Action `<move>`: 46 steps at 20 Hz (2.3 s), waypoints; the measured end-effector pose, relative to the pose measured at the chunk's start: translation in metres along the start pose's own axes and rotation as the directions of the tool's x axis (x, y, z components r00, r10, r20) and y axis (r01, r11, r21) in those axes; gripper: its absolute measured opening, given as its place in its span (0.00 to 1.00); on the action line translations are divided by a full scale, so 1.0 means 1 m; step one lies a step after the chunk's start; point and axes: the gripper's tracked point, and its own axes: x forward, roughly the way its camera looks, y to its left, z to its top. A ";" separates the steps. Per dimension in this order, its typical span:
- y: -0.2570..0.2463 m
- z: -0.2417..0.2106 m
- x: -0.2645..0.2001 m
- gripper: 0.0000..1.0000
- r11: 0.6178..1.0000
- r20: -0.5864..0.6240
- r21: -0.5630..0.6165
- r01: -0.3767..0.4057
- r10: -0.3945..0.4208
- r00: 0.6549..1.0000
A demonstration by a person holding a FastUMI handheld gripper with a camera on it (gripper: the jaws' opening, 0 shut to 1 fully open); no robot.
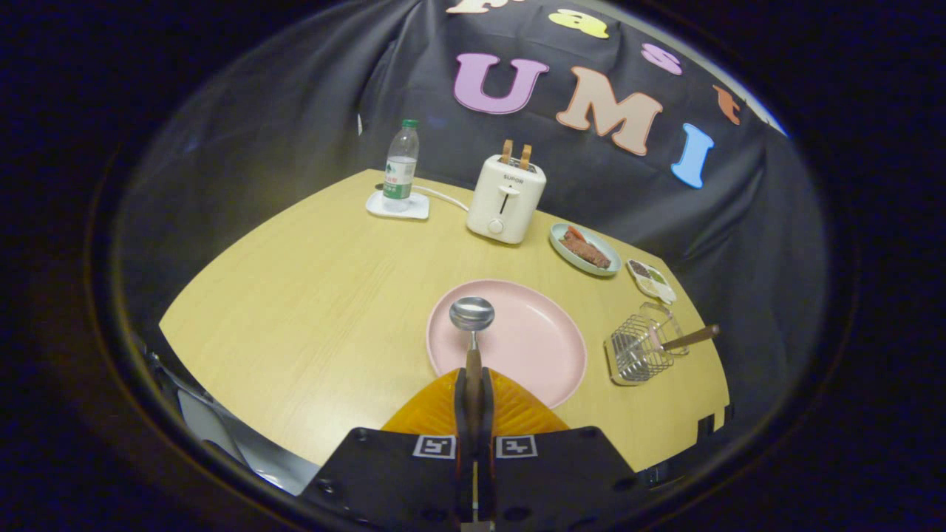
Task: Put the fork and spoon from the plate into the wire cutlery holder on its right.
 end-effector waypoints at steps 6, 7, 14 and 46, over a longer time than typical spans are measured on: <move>-0.054 0.034 -0.015 0.06 0.993 -0.050 0.100 0.064 -0.059 0.997; -0.065 0.042 -0.018 0.06 0.990 -0.052 0.114 0.082 -0.077 0.996; -0.138 0.082 -0.026 0.06 0.947 -0.119 0.248 0.203 -0.178 0.977; -0.245 0.007 0.077 0.20 0.648 -0.756 0.533 0.545 0.075 0.650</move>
